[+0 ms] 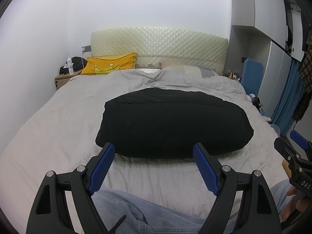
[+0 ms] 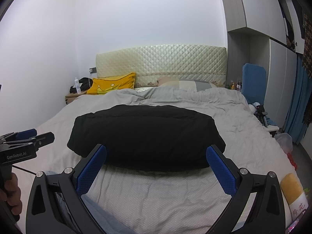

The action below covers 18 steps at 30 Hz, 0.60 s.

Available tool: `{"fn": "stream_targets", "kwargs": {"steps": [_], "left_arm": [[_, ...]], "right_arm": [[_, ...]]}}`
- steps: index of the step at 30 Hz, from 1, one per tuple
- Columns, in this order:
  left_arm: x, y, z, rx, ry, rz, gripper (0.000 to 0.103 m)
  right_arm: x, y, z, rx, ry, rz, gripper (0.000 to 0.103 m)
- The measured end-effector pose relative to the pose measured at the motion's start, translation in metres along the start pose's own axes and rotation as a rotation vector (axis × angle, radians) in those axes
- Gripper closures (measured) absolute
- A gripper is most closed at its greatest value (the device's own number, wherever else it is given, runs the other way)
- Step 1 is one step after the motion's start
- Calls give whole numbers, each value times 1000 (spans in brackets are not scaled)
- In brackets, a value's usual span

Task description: Fold large clothes

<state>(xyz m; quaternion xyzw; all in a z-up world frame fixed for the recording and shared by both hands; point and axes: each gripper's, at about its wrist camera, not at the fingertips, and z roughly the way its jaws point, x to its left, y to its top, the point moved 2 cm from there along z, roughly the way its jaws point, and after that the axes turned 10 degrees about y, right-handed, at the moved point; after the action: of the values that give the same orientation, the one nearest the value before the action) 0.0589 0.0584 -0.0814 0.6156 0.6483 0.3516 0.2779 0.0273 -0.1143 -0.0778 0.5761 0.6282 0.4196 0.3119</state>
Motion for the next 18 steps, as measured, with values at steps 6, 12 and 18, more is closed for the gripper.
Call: {"fn": "stream_targets", "kwargs": {"steps": [6,12,18], "left_arm": [[2,1,-1,3,-4,0,20],[6,1,-1,4,-2,-10,20],[8,0,-1,6,-2,-13,20]], "right_arm": [[-1,2,-1,7,-1,5,0],[-1,1,-1,7,-1,5,0],[-1,2,-1,7,-2,3,0]]}}
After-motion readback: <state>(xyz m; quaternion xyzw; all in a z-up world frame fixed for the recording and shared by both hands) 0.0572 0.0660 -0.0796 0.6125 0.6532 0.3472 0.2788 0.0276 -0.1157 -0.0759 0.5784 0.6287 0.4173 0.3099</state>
